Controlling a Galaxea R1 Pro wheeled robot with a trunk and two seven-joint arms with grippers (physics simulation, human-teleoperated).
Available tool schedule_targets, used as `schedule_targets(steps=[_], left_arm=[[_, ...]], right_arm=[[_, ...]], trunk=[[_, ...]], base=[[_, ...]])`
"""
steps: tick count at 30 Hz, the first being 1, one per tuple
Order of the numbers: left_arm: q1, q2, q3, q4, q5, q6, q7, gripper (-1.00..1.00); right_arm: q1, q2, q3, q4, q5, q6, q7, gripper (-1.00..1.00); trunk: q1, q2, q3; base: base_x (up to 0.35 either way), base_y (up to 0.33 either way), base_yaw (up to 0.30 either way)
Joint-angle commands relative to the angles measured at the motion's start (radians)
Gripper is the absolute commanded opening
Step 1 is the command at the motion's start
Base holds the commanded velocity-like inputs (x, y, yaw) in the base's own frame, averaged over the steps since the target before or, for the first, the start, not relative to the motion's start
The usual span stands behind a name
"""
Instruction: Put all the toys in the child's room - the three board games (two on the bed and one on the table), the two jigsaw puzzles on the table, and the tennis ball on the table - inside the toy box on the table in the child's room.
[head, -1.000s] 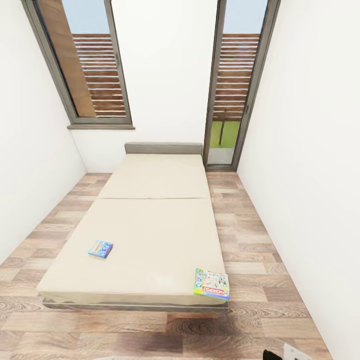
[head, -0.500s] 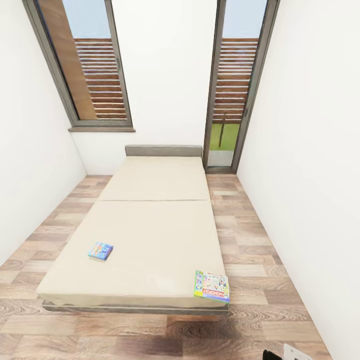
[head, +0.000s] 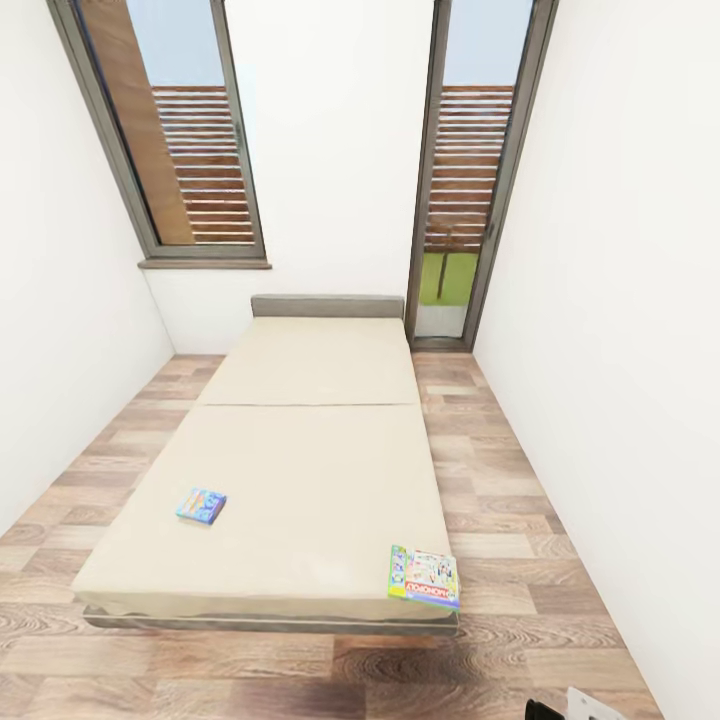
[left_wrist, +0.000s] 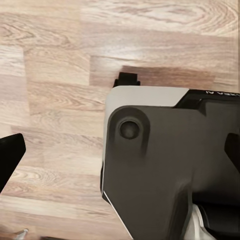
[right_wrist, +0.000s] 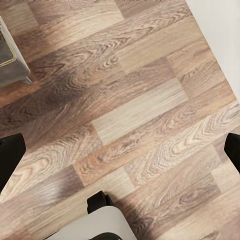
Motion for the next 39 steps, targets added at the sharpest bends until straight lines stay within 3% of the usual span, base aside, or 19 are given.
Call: schedule_targets(steps=[1,20,39], left_arm=[[0.001,-0.002,0.008,-0.001,-0.01,0.005,0.001,1.0],[0.006,-0.009,0.008,-0.001,-0.01,0.005,0.001,1.0],[0.006,-0.009,0.008,-0.001,-0.01,0.005,0.001,1.0]], right_arm=[[0.0,0.001,-0.003,-0.002,-0.002,0.005,-0.001,1.0],[0.0,0.001,0.013,-0.002,-0.002,0.005,-0.001,1.0],[0.0,0.001,0.02,-0.004,-0.002,0.004,-0.002,1.0]], trunk=[[0.001,-0.002,-0.001],[0.001,-0.002,0.017],[0.001,-0.002,0.02]], base=[[0.0,0.0,0.0],[0.0,0.0,0.0],[0.0,0.0,0.0]])
